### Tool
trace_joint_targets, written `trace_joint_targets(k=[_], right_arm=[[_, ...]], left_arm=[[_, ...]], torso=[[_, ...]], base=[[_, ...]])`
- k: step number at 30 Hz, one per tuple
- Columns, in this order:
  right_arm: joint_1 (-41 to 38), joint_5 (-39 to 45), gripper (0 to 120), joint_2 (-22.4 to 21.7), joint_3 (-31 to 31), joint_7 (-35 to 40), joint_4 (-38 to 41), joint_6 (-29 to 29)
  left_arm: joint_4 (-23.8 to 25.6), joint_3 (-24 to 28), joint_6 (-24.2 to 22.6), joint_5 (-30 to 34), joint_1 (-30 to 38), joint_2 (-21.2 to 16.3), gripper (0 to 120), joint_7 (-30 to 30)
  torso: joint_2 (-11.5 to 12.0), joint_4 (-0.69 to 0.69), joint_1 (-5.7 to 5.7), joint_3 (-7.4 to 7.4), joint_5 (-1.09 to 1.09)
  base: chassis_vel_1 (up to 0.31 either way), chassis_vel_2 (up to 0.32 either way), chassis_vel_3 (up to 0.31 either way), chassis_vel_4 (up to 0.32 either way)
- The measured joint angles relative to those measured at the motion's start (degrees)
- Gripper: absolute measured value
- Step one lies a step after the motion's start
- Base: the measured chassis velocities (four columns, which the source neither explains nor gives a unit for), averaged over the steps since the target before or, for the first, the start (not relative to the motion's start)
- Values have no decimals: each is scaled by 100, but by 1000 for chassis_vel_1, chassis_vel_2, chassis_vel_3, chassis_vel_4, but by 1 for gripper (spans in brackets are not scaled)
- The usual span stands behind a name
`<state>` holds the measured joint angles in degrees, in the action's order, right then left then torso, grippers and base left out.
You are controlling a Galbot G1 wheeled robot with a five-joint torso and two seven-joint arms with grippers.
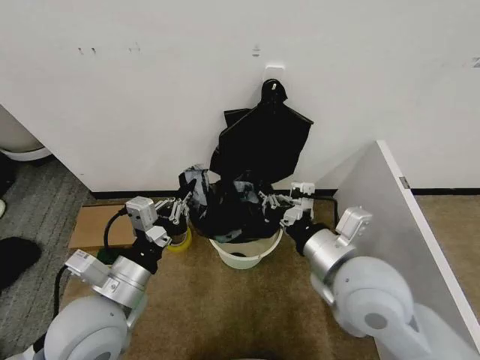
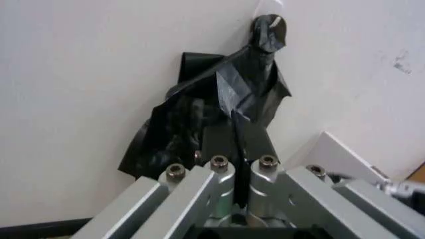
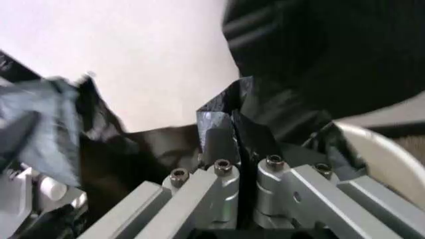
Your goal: Place the garbage bag over the trash bin.
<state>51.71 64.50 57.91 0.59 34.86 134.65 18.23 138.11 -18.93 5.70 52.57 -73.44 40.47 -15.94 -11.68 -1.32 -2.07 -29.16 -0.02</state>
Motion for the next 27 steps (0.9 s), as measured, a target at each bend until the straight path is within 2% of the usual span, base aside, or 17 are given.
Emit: trace_joint_targets(k=[7, 9, 10, 13, 20, 27], right_arm=[[319, -444, 0, 190, 88, 25, -292, -194], [419, -586, 0, 215, 78, 12, -357, -257], [527, -813, 0, 238, 55, -52, -470, -371], [655, -1281, 0, 295, 7, -233, -789, -609], [576, -1554, 0, 396, -137, -310, -1170, -863], [694, -1916, 0, 505, -132, -373, -1346, -1016]], left_arm=[[-196, -17, 99, -214, -234, 231, 0, -11], [-276, 66, 131, -354, -308, 390, 0, -14], [-417, 161, 166, -516, -348, 617, 0, -18], [-750, 268, 226, -744, -290, 921, 0, -38], [-1333, 406, 299, -1031, 3, 1198, 0, -44], [-1515, 499, 302, -1155, 163, 1183, 0, 18]], torso=[[0, 1, 0, 0, 1], [0, 1, 0, 0, 0], [0, 1, 0, 1, 1], [0, 0, 1, 0, 2], [0, 0, 0, 0, 1], [0, 0, 0, 0, 2]], base=[[0, 0, 0, 0], [0, 0, 0, 0], [0, 0, 0, 0], [0, 0, 0, 0], [0, 0, 0, 0], [0, 0, 0, 0]])
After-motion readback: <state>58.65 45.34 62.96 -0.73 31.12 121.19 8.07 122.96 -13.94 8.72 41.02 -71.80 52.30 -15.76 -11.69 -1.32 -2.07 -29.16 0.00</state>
